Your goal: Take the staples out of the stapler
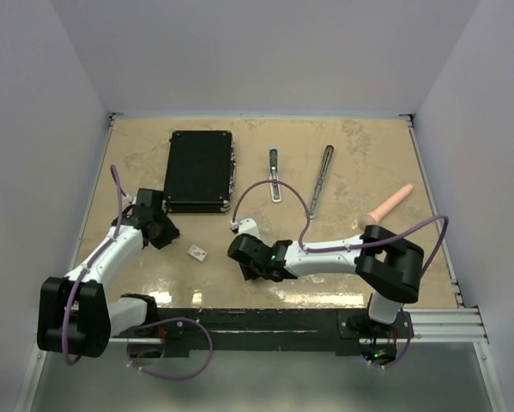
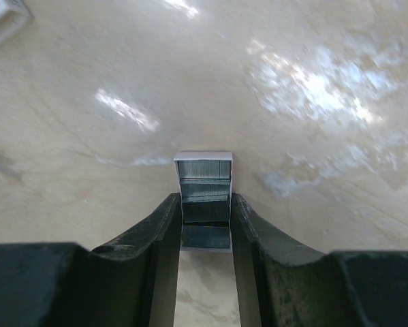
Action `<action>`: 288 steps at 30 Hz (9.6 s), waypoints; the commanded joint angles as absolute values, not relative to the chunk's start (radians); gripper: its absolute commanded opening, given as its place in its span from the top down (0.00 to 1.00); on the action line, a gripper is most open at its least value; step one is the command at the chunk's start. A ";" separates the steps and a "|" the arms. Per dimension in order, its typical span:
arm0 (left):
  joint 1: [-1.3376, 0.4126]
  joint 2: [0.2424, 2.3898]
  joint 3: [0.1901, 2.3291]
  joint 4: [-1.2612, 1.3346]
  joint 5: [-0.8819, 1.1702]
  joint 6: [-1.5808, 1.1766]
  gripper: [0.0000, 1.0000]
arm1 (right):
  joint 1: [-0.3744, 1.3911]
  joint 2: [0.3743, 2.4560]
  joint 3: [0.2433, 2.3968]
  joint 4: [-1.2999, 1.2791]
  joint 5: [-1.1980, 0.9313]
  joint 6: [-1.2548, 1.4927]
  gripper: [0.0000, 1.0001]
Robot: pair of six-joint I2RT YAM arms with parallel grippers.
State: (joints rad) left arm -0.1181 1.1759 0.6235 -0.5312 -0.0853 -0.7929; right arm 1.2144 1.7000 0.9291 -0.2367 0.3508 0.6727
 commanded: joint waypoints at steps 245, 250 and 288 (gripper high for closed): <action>-0.091 1.187 0.558 -0.509 0.133 -0.773 0.54 | 1.292 2.022 1.210 0.023 0.187 0.126 0.66; -0.091 1.192 0.555 -0.503 0.140 -0.769 0.57 | 1.292 2.025 1.213 0.028 0.176 0.123 0.66; -0.091 1.203 0.554 -0.479 0.187 -0.752 0.64 | 1.287 2.043 1.236 0.049 0.229 0.092 0.67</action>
